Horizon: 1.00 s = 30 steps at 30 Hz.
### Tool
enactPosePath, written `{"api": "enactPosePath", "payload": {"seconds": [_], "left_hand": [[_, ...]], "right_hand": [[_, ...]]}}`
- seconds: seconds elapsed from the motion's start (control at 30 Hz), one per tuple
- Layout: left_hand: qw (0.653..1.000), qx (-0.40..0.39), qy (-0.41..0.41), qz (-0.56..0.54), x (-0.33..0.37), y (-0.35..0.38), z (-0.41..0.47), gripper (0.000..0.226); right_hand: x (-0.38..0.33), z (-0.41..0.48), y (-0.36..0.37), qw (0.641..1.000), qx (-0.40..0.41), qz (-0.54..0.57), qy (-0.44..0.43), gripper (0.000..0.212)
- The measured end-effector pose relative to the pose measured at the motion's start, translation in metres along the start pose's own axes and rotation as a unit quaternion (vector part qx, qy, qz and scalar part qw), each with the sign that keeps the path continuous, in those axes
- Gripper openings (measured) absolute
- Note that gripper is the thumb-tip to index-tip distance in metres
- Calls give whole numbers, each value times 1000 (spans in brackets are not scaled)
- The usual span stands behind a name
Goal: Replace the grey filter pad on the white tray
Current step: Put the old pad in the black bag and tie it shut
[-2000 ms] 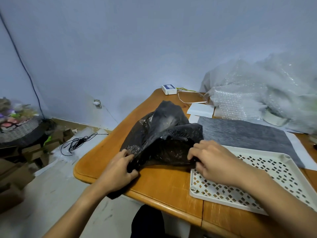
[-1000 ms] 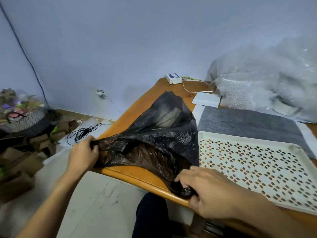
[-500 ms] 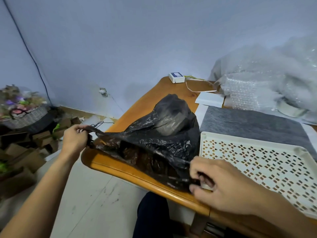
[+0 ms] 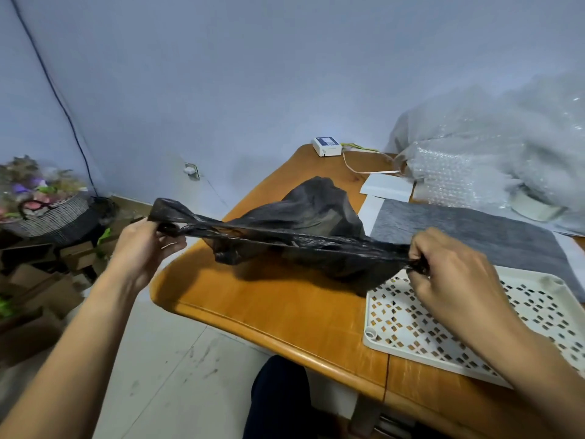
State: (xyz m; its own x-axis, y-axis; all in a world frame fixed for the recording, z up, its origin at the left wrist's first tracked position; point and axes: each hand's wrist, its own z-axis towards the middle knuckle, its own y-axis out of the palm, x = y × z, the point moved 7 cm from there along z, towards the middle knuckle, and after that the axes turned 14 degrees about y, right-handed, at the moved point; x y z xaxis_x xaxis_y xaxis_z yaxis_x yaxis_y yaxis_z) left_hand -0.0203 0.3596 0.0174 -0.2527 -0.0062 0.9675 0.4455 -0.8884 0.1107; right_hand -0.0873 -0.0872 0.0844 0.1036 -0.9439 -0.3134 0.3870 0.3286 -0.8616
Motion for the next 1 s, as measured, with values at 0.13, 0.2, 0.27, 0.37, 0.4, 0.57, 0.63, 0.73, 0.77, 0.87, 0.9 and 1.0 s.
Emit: {"api": "enactPosePath", "payload": {"seconds": [0.13, 0.2, 0.27, 0.37, 0.4, 0.57, 0.63, 0.73, 0.77, 0.87, 0.9, 1.0], "left_hand": [[997, -31, 36, -69, 25, 17, -5, 33], [992, -70, 62, -85, 48, 33, -14, 37], [984, -119, 79, -110, 72, 52, -28, 42], [974, -152, 105, -135, 98, 70, -42, 57], [973, -149, 106, -142, 101, 73, -43, 57], [933, -94, 22, -348, 80, 60, -27, 32], [908, -78, -8, -411, 67, 58, -26, 29], [910, -74, -24, -408, 58, 68, -32, 10], [918, -79, -23, -389, 58, 72, -35, 9], [940, -100, -5, -325, 63, 89, -42, 25], [945, -102, 2, -311, 65, 95, -44, 32], [955, -113, 12, -275, 73, 112, -48, 39]], "right_hand": [[1, 8, -20, 994, 95, 53, 21, 37], [-3, 15, -28, 990, 120, 73, 18, 35], [-7, 20, -34, 986, 130, 100, 10, 34], [-10, 28, -40, 977, 120, 179, -7, 32], [-7, 32, -41, 971, 116, 209, -6, 30], [29, 45, -31, 902, 66, 416, 91, 30], [41, 48, -15, 856, 6, 497, 143, 30], [50, 57, 5, 778, -45, 601, 177, 30], [50, 59, 10, 744, -53, 641, 182, 27], [43, 65, 13, 671, -64, 715, 183, 18], [39, 67, 13, 661, -69, 725, 179, 16], [25, 69, 10, 657, -71, 730, 176, 18]]}}
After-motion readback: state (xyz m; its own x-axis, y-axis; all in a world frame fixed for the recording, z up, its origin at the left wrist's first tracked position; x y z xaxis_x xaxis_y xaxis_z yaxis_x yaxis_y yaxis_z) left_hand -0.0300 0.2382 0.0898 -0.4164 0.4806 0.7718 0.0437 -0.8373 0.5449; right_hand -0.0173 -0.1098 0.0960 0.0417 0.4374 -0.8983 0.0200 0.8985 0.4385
